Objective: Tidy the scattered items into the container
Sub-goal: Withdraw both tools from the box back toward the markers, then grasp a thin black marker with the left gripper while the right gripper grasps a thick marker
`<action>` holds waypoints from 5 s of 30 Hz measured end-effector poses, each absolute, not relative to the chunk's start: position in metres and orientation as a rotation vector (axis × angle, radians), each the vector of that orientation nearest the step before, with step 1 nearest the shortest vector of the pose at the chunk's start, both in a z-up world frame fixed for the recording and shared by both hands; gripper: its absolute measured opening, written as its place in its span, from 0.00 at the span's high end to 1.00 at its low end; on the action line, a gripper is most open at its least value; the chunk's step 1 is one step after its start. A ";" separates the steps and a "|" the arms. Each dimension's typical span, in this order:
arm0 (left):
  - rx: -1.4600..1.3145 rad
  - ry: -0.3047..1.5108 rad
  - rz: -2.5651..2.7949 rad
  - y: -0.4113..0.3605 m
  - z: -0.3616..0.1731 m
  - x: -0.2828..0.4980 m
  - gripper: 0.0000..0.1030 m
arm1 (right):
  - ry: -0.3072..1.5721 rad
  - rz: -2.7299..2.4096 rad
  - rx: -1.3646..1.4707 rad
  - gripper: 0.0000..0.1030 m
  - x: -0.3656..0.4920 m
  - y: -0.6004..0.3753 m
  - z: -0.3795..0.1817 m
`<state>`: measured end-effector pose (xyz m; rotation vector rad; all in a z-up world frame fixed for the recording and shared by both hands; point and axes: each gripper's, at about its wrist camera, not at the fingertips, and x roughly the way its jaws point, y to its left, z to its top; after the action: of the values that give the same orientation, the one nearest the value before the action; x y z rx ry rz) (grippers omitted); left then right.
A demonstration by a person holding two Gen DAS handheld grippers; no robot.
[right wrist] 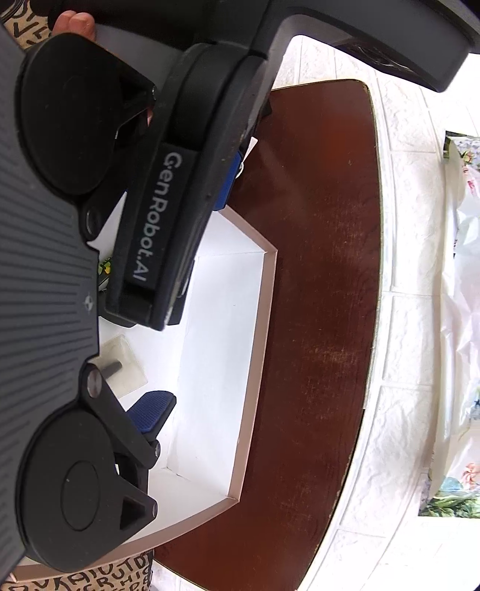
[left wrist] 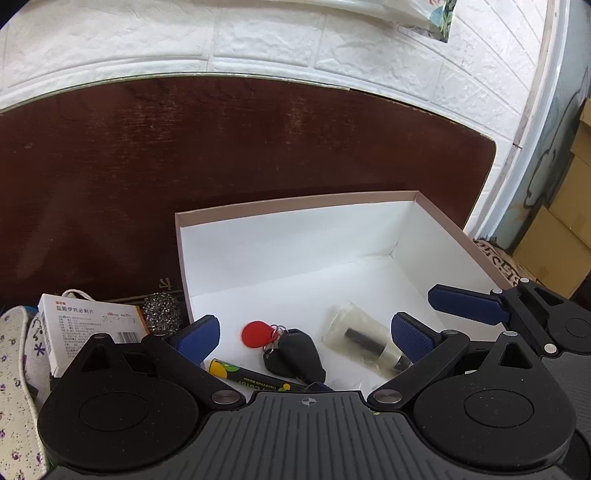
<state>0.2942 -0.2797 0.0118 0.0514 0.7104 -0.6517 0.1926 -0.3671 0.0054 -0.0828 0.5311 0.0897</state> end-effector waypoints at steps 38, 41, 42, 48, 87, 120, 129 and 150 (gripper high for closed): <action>-0.043 0.547 -0.450 -0.135 -0.010 0.099 0.00 | 0.389 0.236 -0.086 0.00 0.053 -0.245 -0.022; -0.071 0.598 -0.434 -0.118 -0.031 0.094 0.00 | 0.411 0.252 -0.112 0.00 0.046 -0.231 -0.039; -0.078 0.618 -0.430 -0.113 -0.038 0.093 0.00 | 0.422 0.255 -0.114 0.00 0.044 -0.226 -0.044; -0.082 0.685 -0.388 -0.091 -0.062 0.093 0.00 | 0.457 0.285 -0.127 0.00 0.044 -0.206 -0.069; 0.001 0.802 -0.348 -0.058 -0.097 0.185 0.90 | 0.597 0.388 -0.174 0.81 0.114 -0.191 -0.099; 0.019 0.871 -0.424 -0.040 -0.091 0.064 0.49 | 0.741 0.343 -0.103 0.76 -0.008 -0.227 -0.103; 0.087 0.855 -0.422 -0.058 -0.095 0.084 0.48 | 0.752 0.360 -0.134 0.76 0.015 -0.218 -0.104; 0.138 0.857 -0.459 -0.071 -0.091 0.087 0.96 | 0.784 0.386 -0.110 0.83 0.034 -0.218 -0.102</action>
<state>0.0865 -0.0708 -0.0914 0.1379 0.8570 -0.4593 0.0335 -0.2179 -0.1018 -0.1098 0.7839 0.3859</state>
